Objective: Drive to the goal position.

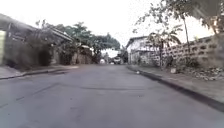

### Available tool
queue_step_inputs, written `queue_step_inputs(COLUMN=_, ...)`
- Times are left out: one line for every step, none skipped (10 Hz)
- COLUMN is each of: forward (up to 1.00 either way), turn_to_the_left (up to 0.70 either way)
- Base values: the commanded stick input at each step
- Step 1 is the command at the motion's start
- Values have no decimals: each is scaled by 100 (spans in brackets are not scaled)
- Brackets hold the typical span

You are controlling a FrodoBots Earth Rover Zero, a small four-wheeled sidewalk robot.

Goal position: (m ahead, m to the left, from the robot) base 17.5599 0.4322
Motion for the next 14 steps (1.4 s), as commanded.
queue_step_inputs(forward=100, turn_to_the_left=0)
queue_step_inputs(forward=100, turn_to_the_left=0)
queue_step_inputs(forward=100, turn_to_the_left=0)
queue_step_inputs(forward=100, turn_to_the_left=0)
queue_step_inputs(forward=100, turn_to_the_left=0)
queue_step_inputs(forward=100, turn_to_the_left=0)
queue_step_inputs(forward=100, turn_to_the_left=0)
queue_step_inputs(forward=100, turn_to_the_left=0)
queue_step_inputs(forward=100, turn_to_the_left=0)
queue_step_inputs(forward=100, turn_to_the_left=0)
queue_step_inputs(forward=100, turn_to_the_left=0)
queue_step_inputs(forward=100, turn_to_the_left=0)
queue_step_inputs(forward=100, turn_to_the_left=0)
queue_step_inputs(forward=100, turn_to_the_left=-40)
